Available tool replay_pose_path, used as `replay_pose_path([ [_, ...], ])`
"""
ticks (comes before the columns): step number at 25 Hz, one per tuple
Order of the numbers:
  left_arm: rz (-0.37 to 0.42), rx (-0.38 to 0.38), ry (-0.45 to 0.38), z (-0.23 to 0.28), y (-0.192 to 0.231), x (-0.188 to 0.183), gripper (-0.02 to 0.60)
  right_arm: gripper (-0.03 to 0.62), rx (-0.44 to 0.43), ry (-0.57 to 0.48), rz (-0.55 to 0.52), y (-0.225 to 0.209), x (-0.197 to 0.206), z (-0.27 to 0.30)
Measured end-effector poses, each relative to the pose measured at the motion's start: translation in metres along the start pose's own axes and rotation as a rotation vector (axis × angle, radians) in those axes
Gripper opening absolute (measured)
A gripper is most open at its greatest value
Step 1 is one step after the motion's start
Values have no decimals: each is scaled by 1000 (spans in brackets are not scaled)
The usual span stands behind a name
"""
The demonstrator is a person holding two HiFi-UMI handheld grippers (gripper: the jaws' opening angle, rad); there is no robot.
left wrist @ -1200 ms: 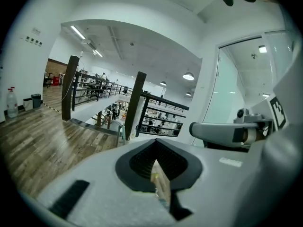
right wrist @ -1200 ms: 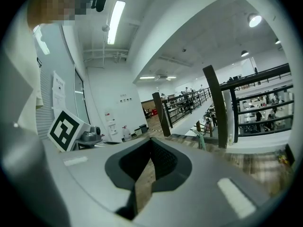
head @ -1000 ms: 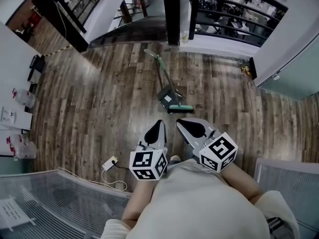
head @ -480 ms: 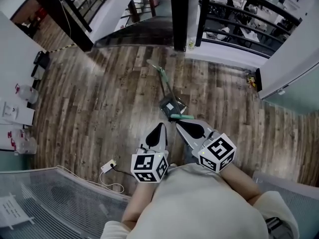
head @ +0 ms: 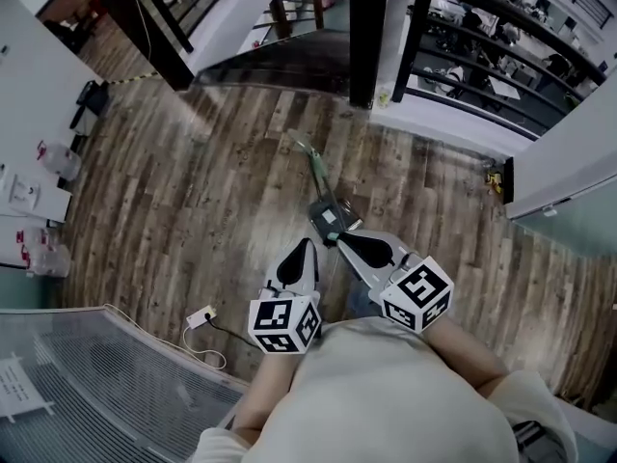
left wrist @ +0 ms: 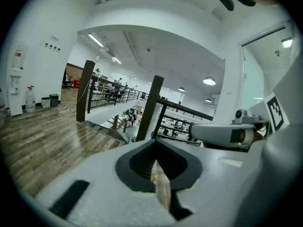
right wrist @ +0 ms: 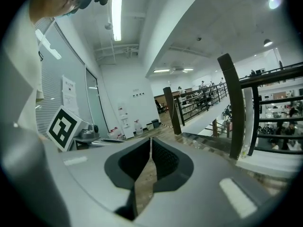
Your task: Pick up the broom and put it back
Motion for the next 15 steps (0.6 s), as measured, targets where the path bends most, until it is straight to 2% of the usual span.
replay_pose_path([
  [15, -63, -184, -35, 71, -19, -9, 3, 38, -171, 81, -41, -92, -13, 5],
])
Point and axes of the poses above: the fingertips, and each gripper's own axes: z forward along the fingers, y to its left, x out of its underside, the point moved 6 cm from there along -z, backward along the fingers, and after that the axes turned 4 degrees about -x, right-handed, at the moved point
